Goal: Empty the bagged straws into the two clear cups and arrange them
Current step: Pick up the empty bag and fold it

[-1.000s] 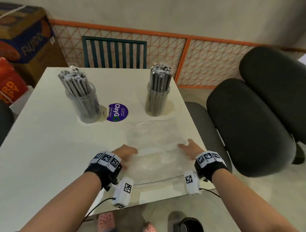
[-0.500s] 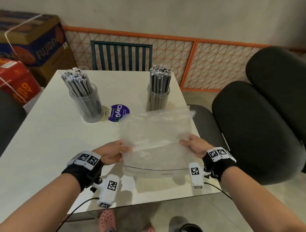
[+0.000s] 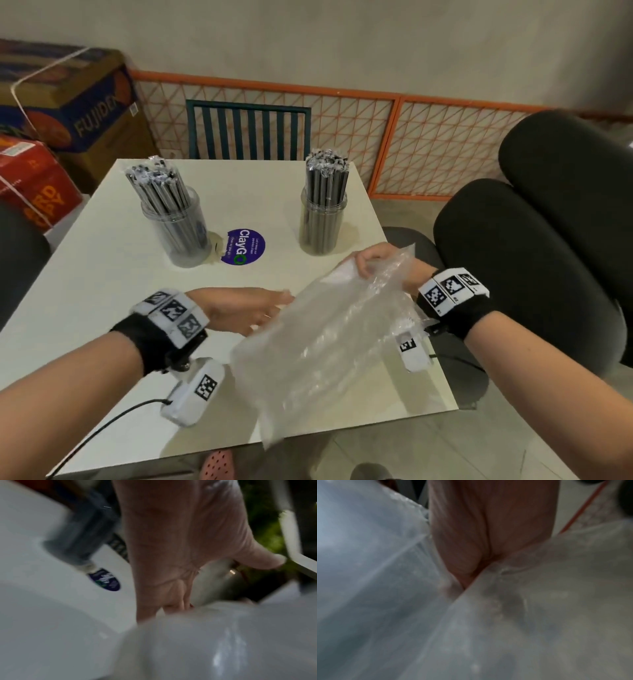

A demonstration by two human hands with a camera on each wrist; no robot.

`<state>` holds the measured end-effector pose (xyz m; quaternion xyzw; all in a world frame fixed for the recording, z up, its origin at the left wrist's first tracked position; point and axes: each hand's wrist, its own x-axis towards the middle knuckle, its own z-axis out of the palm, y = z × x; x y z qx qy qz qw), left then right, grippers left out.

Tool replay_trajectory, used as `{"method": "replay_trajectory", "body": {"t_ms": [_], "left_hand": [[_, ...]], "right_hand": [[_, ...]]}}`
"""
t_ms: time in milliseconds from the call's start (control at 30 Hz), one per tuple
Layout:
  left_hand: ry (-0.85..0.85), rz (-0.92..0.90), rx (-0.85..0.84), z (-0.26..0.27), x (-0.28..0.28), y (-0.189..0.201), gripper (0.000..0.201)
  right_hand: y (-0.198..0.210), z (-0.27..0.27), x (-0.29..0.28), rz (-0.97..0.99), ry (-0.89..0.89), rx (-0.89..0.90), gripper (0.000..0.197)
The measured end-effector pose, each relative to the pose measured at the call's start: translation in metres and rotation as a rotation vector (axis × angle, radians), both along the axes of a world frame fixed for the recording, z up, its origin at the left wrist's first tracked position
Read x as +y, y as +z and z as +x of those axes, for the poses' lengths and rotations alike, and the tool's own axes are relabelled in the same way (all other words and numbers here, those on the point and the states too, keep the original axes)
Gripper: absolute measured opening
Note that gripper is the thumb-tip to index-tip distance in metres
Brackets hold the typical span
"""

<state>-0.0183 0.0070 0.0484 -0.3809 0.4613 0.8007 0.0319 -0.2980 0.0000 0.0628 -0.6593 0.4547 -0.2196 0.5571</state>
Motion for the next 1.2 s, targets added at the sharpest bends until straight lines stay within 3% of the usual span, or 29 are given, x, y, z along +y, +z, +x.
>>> {"method": "replay_trajectory", "body": {"t_ms": [67,133,167,200,300,367,433,567,600,700,800,867,900,1000,1100,1200], "left_hand": [[-0.126,-0.077,0.005,-0.019,0.010,0.003,0.068],[-0.079,-0.156,-0.034,-0.033,0.015,0.000,0.044],[-0.023,-0.235,-0.083,-0.034,0.016,-0.002,0.041],[0.070,-0.308,-0.121,-0.033,0.015,-0.001,0.041],[0.550,-0.448,-0.111,-0.025,0.009,-0.009,0.031],[0.804,-0.469,-0.071,-0.025,0.005,-0.012,0.025],[0.912,-0.429,-0.032,-0.035,0.006,-0.012,0.029],[0.782,-0.299,0.118,-0.056,0.015,-0.003,0.036],[0.733,-0.264,0.164,-0.058,0.017,0.000,0.035],[0.664,-0.199,0.251,-0.051,0.016,0.004,0.030],[0.614,-0.176,0.278,-0.039,0.012,0.007,0.032],[0.579,-0.185,0.280,-0.038,0.011,0.008,0.029],[0.571,-0.183,0.284,-0.037,0.010,0.008,0.026],[0.593,-0.069,0.384,-0.028,0.005,0.010,0.024],[0.606,0.136,0.476,-0.022,0.006,0.014,0.040],[0.464,0.076,0.384,-0.032,0.017,0.014,0.053]], "right_hand": [[0.023,0.024,0.006,0.003,0.095,0.065,0.023],[0.028,0.023,0.001,-0.074,0.087,0.208,0.011],[0.031,0.015,0.000,-0.176,0.021,0.318,0.022],[0.033,0.002,0.000,-0.235,-0.070,0.435,0.035],[0.038,-0.023,0.020,-0.131,-0.450,0.635,0.064],[0.036,-0.015,0.040,-0.015,-0.497,0.524,0.085],[0.025,0.011,0.055,0.127,-0.432,0.351,0.099],[-0.016,0.043,0.045,0.314,-0.462,-0.014,0.118],[-0.021,0.041,0.040,0.304,-0.477,-0.115,0.110],[-0.013,0.033,0.040,0.328,-0.474,-0.329,0.050],[-0.007,0.025,0.041,0.366,-0.384,-0.498,0.048],[0.003,0.027,0.042,0.339,-0.388,-0.507,0.032],[0.005,0.028,0.043,0.303,-0.409,-0.491,0.028],[0.019,0.031,0.042,0.226,-0.474,-0.431,0.044],[0.030,0.027,0.032,0.096,-0.389,-0.305,0.022],[0.033,0.028,0.019,-0.020,-0.350,-0.238,0.015]]}}
